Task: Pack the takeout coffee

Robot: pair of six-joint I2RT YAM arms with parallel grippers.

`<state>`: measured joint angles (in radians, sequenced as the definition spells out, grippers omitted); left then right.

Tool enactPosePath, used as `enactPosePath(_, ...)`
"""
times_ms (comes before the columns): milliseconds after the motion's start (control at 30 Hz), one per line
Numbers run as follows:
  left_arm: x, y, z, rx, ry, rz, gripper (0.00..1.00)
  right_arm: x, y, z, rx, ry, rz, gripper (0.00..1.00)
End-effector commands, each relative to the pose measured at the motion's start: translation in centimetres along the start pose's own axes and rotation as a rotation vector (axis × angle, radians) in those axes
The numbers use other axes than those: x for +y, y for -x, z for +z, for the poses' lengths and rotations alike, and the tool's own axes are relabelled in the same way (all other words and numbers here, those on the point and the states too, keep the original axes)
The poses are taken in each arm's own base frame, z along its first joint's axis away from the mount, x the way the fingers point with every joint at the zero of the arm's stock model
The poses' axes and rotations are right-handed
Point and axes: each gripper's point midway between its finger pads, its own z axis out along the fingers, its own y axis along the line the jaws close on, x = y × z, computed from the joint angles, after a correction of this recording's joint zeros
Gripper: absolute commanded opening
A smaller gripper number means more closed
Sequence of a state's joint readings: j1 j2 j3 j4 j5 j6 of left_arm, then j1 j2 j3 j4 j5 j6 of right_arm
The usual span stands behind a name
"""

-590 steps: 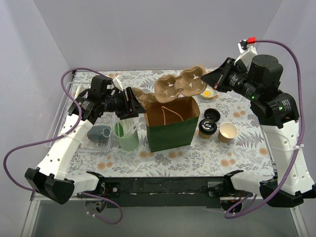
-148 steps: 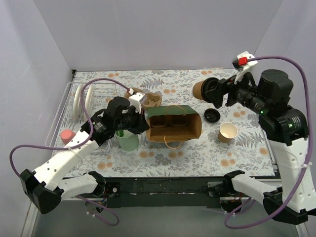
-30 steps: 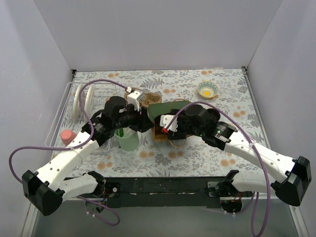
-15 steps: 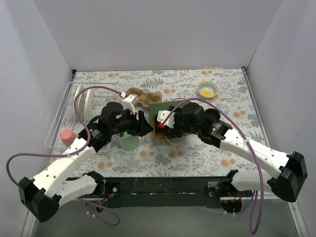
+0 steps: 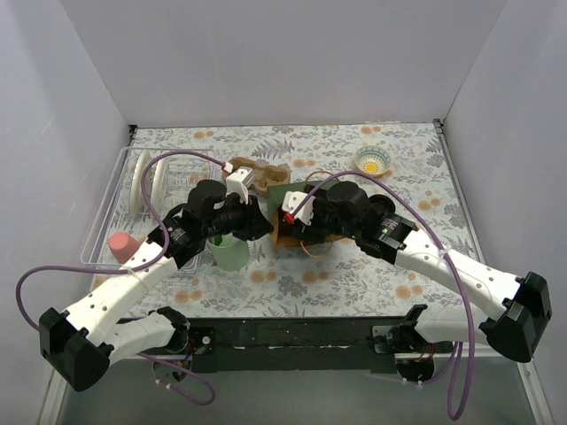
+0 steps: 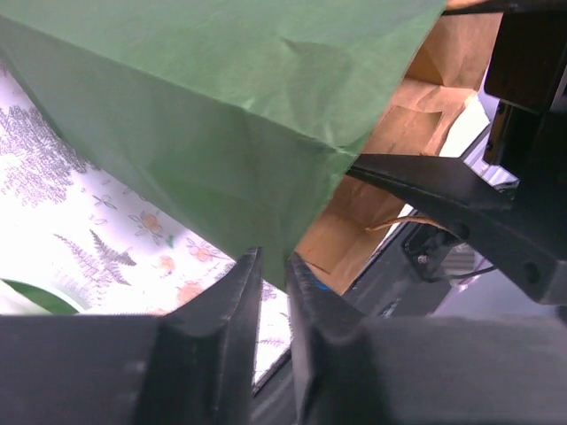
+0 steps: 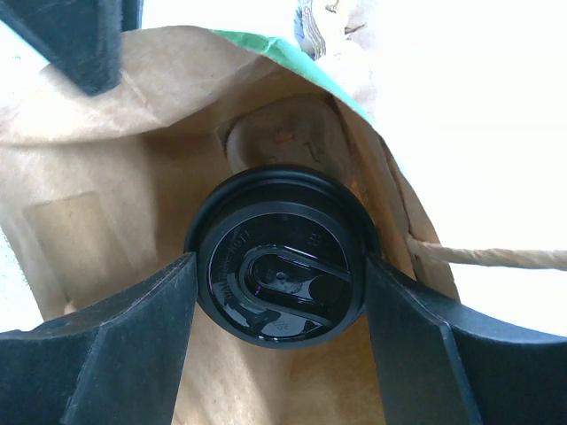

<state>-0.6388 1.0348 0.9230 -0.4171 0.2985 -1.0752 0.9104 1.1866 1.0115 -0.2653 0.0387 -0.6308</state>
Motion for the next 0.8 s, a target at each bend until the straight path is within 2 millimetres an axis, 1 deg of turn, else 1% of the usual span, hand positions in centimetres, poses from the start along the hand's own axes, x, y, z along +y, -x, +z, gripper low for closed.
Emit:
enactPosePath(0,-0.8,1.9,-0.3,-0.047,-0.022,0.099,0.11,-1.8,2.4,-1.4,-0.068,-0.060,-0.003,0.24)
enactPosePath(33,-0.8,2.0,-0.4,-0.048,-0.024,0.112,0.05,-1.5,1.9,-1.4,-0.059,-0.058,-0.011,0.24)
enactPosePath(67,-0.7,1.8,-0.4,-0.040,-0.021,0.120,0.01,-1.7,1.3,-1.6,-0.041,-0.070,-0.041,0.24)
enactPosePath(100,-0.6,1.7,-0.5,-0.037,-0.019,0.141,0.00,-1.9,1.2,-2.1,-0.042,-0.084,-0.061,0.24)
enactPosePath(133,-0.6,1.6,-0.5,-0.034,-0.019,0.148,0.00,-1.9,0.9,-2.2,-0.034,-0.088,-0.079,0.24)
enactPosePath(167,-0.5,1.4,-0.6,-0.025,-0.017,0.153,0.00,-1.7,-0.1,-2.1,-0.008,-0.090,-0.112,0.24)
enactPosePath(233,-0.4,1.3,-0.7,-0.018,-0.017,0.174,0.00,-2.1,-0.5,-2.5,0.002,-0.120,-0.124,0.24)
enactPosePath(267,-0.5,1.2,-0.7,-0.010,-0.020,0.175,0.00,-1.9,-1.1,-2.4,0.009,-0.114,-0.133,0.25)
enactPosePath(333,-0.8,1.5,-0.7,-0.015,-0.037,0.189,0.00,-1.8,-1.6,-2.2,0.018,-0.104,-0.186,0.25)
enactPosePath(433,-1.0,1.5,-0.4,-0.011,-0.052,0.191,0.00,-1.3,-1.9,-1.4,0.024,-0.066,-0.235,0.25)
enactPosePath(500,-1.1,1.4,-0.4,-0.009,-0.057,0.193,0.00,-1.3,-1.4,-0.8,0.013,-0.050,-0.254,0.25)
enactPosePath(600,-1.3,1.3,-0.3,-0.005,-0.072,0.193,0.00,-1.6,-1.1,0.0,0.019,-0.040,-0.284,0.25)
enactPosePath(767,-1.2,1.1,-0.6,-0.010,-0.073,0.209,0.00,-2.3,-0.9,0.7,0.022,-0.030,-0.339,0.25)
